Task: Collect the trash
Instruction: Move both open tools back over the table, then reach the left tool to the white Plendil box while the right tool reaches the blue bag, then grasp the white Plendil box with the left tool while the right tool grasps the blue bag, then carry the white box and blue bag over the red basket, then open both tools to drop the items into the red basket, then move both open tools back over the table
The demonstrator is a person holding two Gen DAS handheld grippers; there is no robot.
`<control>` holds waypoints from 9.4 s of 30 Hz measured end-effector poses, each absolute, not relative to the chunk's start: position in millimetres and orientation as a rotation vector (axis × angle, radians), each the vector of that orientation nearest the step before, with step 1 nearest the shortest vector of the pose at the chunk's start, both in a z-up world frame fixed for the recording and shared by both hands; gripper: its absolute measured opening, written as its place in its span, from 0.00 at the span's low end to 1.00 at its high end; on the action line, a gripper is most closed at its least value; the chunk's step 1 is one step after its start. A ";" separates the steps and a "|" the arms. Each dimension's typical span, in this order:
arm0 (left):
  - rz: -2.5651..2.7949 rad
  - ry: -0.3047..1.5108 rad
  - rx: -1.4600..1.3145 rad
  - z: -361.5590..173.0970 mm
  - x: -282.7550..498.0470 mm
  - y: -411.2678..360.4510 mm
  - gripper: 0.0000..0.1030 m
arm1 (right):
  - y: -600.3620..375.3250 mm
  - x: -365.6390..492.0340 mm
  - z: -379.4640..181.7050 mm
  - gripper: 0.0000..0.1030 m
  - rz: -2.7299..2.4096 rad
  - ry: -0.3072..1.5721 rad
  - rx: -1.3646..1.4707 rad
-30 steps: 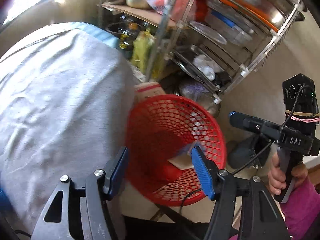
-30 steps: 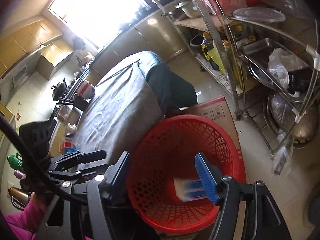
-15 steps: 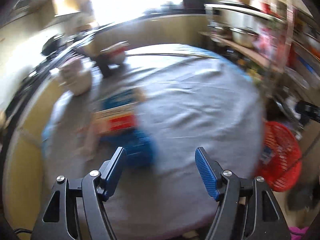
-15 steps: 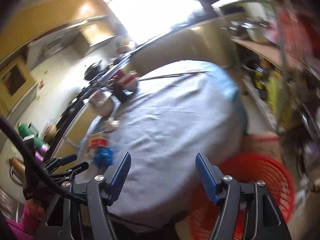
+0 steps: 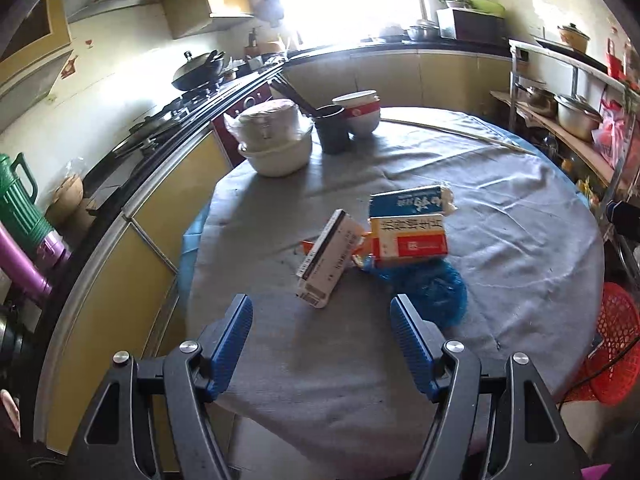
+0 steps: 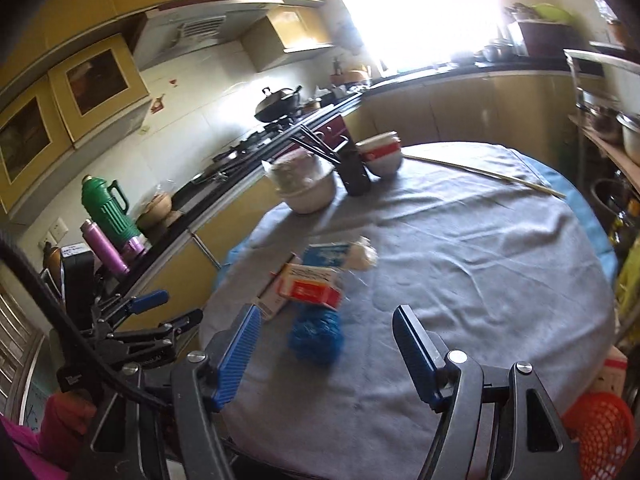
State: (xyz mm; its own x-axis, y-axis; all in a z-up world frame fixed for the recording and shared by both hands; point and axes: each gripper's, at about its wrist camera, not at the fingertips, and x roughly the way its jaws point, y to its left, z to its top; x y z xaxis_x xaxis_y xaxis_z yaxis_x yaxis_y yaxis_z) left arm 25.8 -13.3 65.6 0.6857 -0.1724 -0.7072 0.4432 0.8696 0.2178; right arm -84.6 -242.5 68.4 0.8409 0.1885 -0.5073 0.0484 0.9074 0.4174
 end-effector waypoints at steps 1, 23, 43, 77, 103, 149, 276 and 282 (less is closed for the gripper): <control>-0.352 0.741 0.390 66.1 26.8 -11.3 0.70 | -239.5 -81.0 69.8 0.71 0.082 0.569 0.429; -0.323 0.767 0.382 61.0 52.5 -8.3 0.70 | -231.7 -52.5 60.0 0.72 0.118 0.617 0.413; -0.255 0.811 0.379 43.6 81.2 16.2 0.70 | -199.7 -18.3 32.1 0.73 0.178 0.704 0.387; -0.273 0.966 0.317 -2.0 122.4 21.1 0.70 | -209.2 12.9 -21.3 0.76 0.176 0.818 0.474; -0.593 1.140 0.078 -59.2 218.0 -2.0 0.69 | -180.7 67.2 -75.7 0.74 0.212 0.906 0.416; -0.678 0.885 0.219 50.9 26.2 -34.3 0.15 | -228.0 -95.6 -9.1 0.59 0.127 0.729 0.467; -0.443 0.825 0.313 41.2 45.5 -4.8 0.67 | -212.2 -57.1 24.7 0.72 0.179 0.759 0.549; -0.428 0.838 0.325 38.0 50.0 1.0 0.67 | -200.4 -42.0 23.2 0.72 0.202 0.757 0.534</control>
State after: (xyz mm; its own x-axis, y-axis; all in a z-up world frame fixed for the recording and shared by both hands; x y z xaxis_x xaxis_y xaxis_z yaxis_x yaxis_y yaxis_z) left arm 50.0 1.0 38.0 0.5926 -0.2357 -0.7703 0.4863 0.8670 0.1089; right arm -42.0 -200.4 23.2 0.7155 0.3607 -0.5983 0.0138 0.8489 0.5283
